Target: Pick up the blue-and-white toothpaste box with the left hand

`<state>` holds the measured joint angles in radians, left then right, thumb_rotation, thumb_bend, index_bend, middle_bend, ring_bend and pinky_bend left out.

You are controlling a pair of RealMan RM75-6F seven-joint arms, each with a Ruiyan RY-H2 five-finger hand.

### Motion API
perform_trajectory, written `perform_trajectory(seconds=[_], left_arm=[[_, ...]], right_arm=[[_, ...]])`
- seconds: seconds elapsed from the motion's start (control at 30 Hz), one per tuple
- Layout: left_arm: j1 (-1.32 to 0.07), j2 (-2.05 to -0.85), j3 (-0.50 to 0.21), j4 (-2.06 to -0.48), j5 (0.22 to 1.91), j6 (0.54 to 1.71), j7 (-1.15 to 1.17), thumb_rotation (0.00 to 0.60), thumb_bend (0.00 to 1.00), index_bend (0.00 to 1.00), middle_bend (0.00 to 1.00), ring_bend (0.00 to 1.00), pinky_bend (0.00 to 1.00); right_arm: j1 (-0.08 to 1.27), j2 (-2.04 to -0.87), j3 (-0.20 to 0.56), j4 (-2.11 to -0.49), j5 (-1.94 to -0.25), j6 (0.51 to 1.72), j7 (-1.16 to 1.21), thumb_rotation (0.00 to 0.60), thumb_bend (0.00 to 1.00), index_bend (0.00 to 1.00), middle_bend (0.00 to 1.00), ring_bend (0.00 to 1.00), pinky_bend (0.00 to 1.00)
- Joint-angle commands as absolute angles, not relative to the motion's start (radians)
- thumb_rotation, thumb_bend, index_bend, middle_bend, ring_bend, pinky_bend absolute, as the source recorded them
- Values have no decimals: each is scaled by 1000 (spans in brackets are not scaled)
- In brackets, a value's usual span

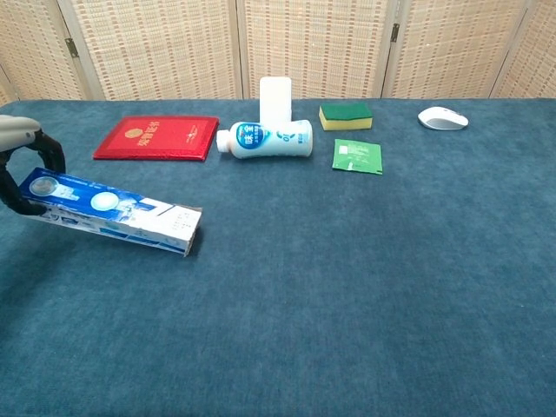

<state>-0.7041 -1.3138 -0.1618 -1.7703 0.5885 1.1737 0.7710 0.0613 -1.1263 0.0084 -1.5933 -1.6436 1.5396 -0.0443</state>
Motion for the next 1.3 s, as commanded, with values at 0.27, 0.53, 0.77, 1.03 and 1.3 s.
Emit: perform_trajectory(seconds=[0.27, 0.53, 0.77, 1.03, 1.3], left_arm=[[-795, -1325, -168, -1837, 557, 1281, 955, 600, 254, 507, 366, 112, 0], [-841, -1358, -99, -1787, 714, 1416, 1136, 600, 254, 502, 366, 112, 0], [-819, -1260, -69, -1791, 816, 1392, 1095, 600, 253, 473, 367, 112, 0], [-817, -1168, -72, -1804, 912, 1413, 1124, 600, 253, 475, 367, 122, 0], [-815, -1087, -64, -1769, 1057, 1397, 1104, 600, 253, 484, 366, 139, 0]], right_arm=[[59, -1124, 7, -1592, -1649, 1547, -35, 600, 181, 0, 0, 0, 0], [59, -1125, 7, -1591, -1649, 1546, -37, 600, 181, 0, 0, 0, 0], [60, -1128, 5, -1596, -1649, 1540, -52, 600, 181, 0, 0, 0, 0], [68, -1134, 4, -1602, -1642, 1519, -76, 600, 181, 0, 0, 0, 0], [65, -1131, 5, -1601, -1643, 1526, -66, 600, 181, 0, 0, 0, 0]])
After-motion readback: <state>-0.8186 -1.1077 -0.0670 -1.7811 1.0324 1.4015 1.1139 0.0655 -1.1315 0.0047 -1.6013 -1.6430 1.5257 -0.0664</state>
